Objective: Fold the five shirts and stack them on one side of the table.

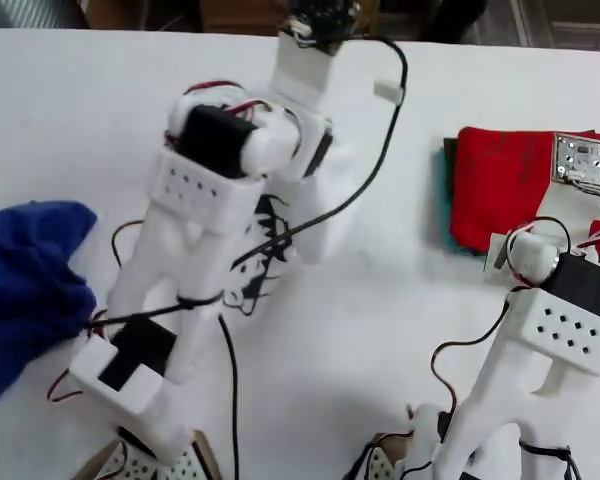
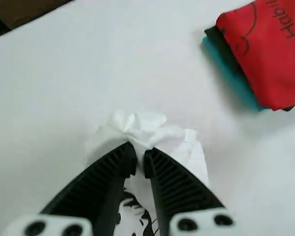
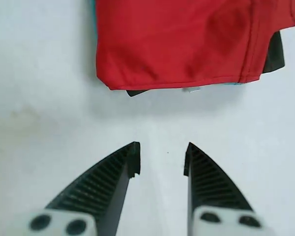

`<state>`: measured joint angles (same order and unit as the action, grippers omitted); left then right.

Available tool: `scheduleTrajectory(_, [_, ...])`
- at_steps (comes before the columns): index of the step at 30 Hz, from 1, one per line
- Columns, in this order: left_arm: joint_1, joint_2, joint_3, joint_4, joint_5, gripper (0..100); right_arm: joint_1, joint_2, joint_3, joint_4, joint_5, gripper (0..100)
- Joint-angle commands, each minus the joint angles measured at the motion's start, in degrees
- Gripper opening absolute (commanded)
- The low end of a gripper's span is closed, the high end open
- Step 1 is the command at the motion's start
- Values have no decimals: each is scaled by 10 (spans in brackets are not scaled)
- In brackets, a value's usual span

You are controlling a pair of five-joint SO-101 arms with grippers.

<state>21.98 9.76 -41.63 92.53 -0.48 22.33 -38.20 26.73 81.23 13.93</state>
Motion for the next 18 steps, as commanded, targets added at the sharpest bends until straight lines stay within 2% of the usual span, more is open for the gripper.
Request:
scheduleTrajectory(1, [4, -33, 48, -11, 4, 194, -5, -22, -4, 2, -4, 148])
scheduleTrajectory(6, [-28, -34, 22, 11, -41, 184, -67, -19, -4, 0, -8, 148])
scheduleTrajectory(11, [-113, -29, -24, 64, -91, 184, -144, -15, -3, -1, -11, 148])
scheduleTrajectory(14, [-177, -28, 44, 51, -112, 184, -186, -15, 2, -19, -11, 148])
scheduleTrajectory(18, [-221, -28, 183, -40, -111, 184, -245, -15, 57, -95, -11, 148])
